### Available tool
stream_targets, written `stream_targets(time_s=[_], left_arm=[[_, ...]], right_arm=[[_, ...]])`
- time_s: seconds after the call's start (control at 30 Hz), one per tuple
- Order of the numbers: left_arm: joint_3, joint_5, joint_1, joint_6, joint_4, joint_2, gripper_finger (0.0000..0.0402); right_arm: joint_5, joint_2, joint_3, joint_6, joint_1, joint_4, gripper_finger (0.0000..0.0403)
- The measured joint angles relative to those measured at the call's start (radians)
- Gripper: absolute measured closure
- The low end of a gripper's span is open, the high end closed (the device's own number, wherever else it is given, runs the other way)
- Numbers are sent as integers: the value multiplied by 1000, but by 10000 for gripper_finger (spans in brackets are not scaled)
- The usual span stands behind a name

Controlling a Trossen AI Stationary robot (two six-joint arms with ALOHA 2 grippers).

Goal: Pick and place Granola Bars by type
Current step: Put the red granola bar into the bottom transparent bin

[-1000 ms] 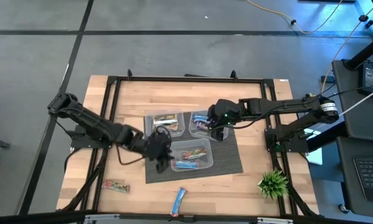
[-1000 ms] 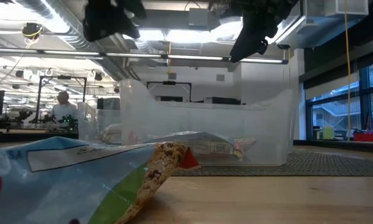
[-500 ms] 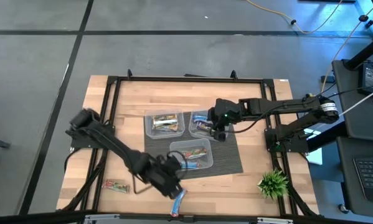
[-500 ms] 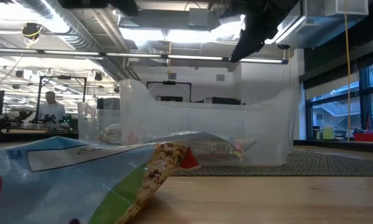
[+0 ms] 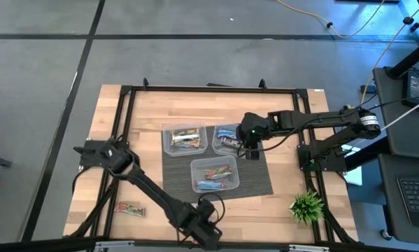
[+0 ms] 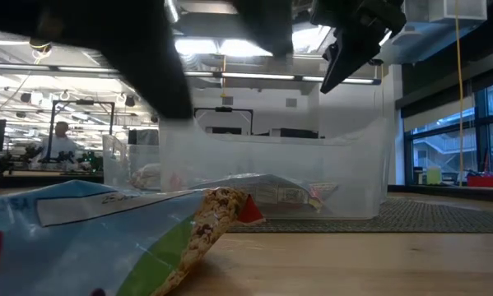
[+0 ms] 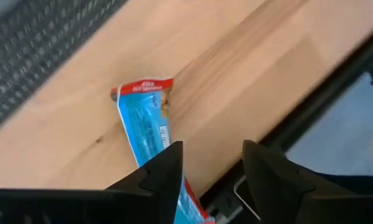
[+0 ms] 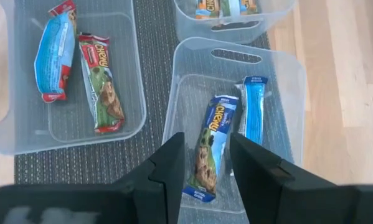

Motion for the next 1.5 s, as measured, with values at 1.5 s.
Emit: stream_targets(time_s=[1.5], left_arm=[[9, 62, -19, -178, -31, 87, 240]], right_arm=[[-1, 0, 0, 6, 0, 1, 272]])
